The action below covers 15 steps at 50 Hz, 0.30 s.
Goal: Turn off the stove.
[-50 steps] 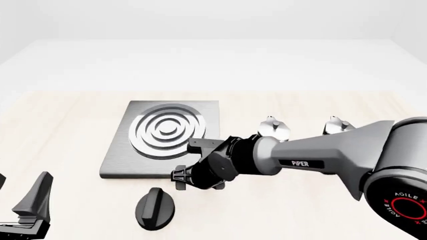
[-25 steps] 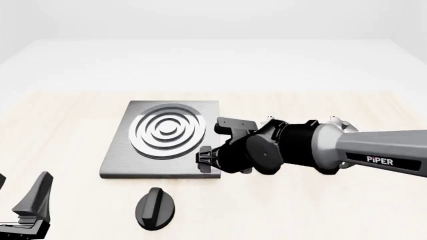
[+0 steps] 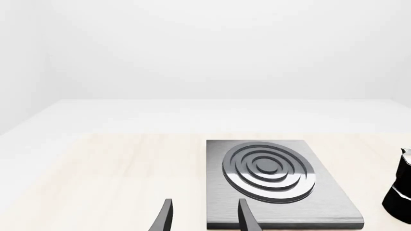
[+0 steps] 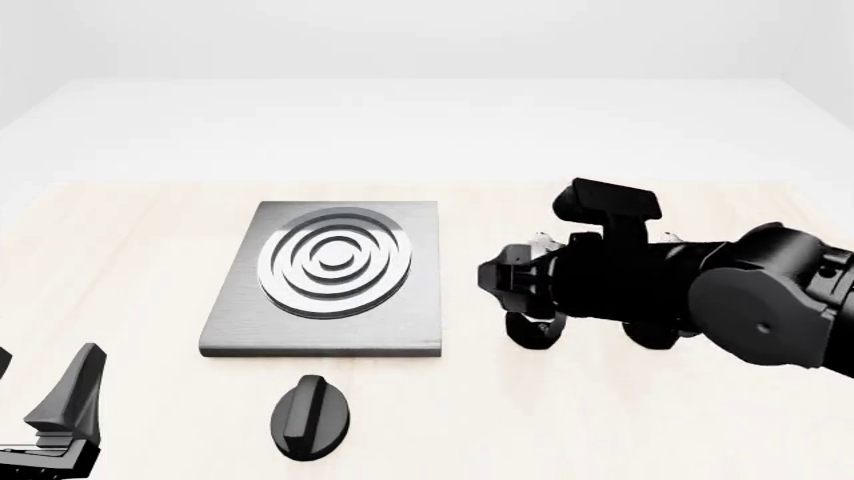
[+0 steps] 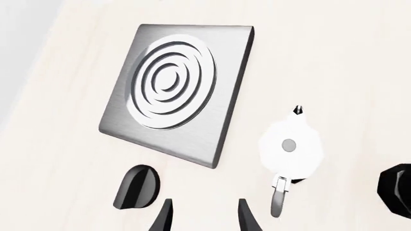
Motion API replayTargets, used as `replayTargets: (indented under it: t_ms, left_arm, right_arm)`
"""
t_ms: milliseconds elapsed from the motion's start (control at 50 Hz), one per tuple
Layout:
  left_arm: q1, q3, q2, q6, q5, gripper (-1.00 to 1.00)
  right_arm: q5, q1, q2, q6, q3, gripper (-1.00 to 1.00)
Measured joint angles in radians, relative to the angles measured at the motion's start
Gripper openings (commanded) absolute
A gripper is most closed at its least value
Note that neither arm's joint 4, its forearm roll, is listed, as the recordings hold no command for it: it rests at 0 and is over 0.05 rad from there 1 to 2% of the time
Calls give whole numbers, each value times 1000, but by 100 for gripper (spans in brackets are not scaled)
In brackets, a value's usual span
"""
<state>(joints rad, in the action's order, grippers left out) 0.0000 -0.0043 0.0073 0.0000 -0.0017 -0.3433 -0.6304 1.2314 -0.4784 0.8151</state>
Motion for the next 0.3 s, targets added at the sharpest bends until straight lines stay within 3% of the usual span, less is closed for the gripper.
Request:
replayTargets:
  t_ms: [300]
  left_arm:
    - [0,0,0,0,0,100]
  right_arm:
    - [-39,36,-351,76,-98,100]
